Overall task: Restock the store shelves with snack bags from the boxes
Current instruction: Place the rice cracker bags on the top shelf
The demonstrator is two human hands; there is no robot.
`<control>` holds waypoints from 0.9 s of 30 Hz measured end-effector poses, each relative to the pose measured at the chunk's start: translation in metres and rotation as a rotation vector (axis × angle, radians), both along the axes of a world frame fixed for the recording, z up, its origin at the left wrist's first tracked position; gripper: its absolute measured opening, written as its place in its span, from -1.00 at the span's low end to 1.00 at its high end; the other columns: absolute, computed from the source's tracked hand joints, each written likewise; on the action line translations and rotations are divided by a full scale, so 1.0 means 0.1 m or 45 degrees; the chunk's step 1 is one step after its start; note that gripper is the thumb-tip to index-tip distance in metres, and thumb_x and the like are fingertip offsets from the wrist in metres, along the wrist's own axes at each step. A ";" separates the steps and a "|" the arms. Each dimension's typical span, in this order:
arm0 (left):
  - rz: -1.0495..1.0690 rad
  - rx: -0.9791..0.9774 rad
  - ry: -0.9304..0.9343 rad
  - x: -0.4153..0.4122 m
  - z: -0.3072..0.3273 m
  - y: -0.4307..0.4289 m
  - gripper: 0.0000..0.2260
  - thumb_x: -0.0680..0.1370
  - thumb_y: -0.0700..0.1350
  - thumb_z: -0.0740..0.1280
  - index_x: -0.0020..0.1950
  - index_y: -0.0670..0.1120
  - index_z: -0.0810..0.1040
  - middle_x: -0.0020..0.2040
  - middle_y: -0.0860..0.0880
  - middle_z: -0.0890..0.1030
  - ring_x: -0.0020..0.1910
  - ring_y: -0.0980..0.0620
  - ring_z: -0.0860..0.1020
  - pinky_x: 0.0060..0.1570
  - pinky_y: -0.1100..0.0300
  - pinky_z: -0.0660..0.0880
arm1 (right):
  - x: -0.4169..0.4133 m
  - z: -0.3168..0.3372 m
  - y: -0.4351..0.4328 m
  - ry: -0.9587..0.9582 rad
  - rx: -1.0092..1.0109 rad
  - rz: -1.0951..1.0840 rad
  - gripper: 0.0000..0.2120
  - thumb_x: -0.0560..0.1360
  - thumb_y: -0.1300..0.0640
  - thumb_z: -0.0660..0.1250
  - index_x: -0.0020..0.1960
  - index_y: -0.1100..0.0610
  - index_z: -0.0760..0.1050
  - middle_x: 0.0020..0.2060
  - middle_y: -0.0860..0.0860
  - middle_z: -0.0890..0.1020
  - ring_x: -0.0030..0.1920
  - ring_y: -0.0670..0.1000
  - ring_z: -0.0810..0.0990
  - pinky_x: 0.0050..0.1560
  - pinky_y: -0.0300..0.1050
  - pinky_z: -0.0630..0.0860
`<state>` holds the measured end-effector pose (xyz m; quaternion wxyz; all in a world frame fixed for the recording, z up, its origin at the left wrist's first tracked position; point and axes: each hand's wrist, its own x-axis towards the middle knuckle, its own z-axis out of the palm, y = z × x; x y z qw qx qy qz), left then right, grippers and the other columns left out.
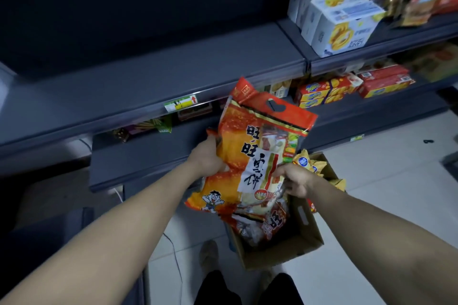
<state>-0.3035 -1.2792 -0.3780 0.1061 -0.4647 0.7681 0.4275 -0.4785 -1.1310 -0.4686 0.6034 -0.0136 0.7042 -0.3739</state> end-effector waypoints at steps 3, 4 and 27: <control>-0.033 -0.078 0.079 0.00 0.34 -0.01 -0.21 0.34 -0.17 0.53 0.45 -0.09 0.15 0.33 -0.13 0.45 0.26 -0.16 0.47 0.20 -0.06 0.47 | -0.08 0.35 0.06 0.064 -0.130 -0.084 -0.62 0.41 0.33 0.35 0.22 0.27 0.48 0.26 0.05 0.50 0.32 0.05 0.37 0.40 0.02 0.26; -0.039 -0.096 0.121 -0.01 0.48 0.00 -0.19 0.34 -0.18 0.53 0.46 -0.07 0.14 0.33 -0.12 0.45 0.27 -0.16 0.46 0.21 -0.06 0.46 | -0.12 0.53 0.08 0.090 -0.186 -0.108 -0.75 0.43 0.34 0.33 0.11 0.25 0.53 0.11 0.04 0.55 0.20 0.04 0.44 0.32 0.03 0.32; 0.352 -0.651 1.273 0.97 4.20 -0.85 -0.50 0.61 -0.16 0.22 0.50 0.06 0.12 0.20 -0.01 0.50 0.05 -0.01 0.52 -0.11 0.12 0.54 | 0.65 4.96 -1.13 1.085 -1.437 -0.091 -0.41 0.43 0.28 0.42 0.26 0.13 0.10 0.01 0.00 0.52 -0.08 -0.08 0.56 -0.18 -0.24 0.51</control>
